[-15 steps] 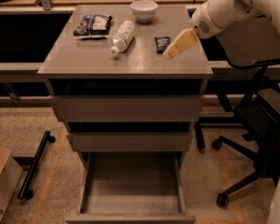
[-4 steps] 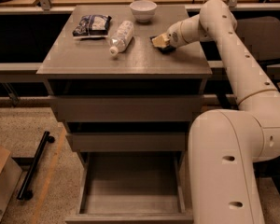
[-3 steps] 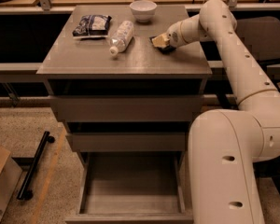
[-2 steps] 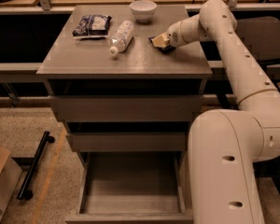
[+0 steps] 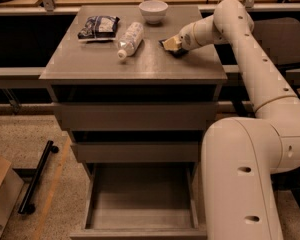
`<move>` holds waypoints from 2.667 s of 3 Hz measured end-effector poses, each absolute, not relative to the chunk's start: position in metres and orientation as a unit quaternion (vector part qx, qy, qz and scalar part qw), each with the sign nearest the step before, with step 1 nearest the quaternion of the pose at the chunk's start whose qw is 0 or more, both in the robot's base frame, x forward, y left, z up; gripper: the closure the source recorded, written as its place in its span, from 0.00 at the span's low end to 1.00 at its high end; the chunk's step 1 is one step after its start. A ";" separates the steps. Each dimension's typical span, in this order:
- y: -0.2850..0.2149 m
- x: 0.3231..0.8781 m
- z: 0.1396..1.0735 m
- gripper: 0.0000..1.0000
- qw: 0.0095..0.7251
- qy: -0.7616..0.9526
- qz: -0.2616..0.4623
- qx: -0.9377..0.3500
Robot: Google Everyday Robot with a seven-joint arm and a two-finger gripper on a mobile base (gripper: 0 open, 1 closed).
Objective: Place rxbar blueberry into bottom drawer
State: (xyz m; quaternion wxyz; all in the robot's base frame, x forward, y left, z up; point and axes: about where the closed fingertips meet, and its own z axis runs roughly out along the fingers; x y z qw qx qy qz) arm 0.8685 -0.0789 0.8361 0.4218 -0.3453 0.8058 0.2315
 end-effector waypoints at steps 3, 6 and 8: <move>-0.079 0.868 0.836 0.28 0.422 0.806 0.232 -0.345; -0.076 0.854 0.831 0.02 0.404 0.811 0.242 -0.347; -0.077 0.834 0.829 0.51 0.389 0.817 0.246 -0.346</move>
Offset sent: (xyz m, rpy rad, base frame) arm 0.0024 0.0077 -0.0101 -0.0364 0.0419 0.0289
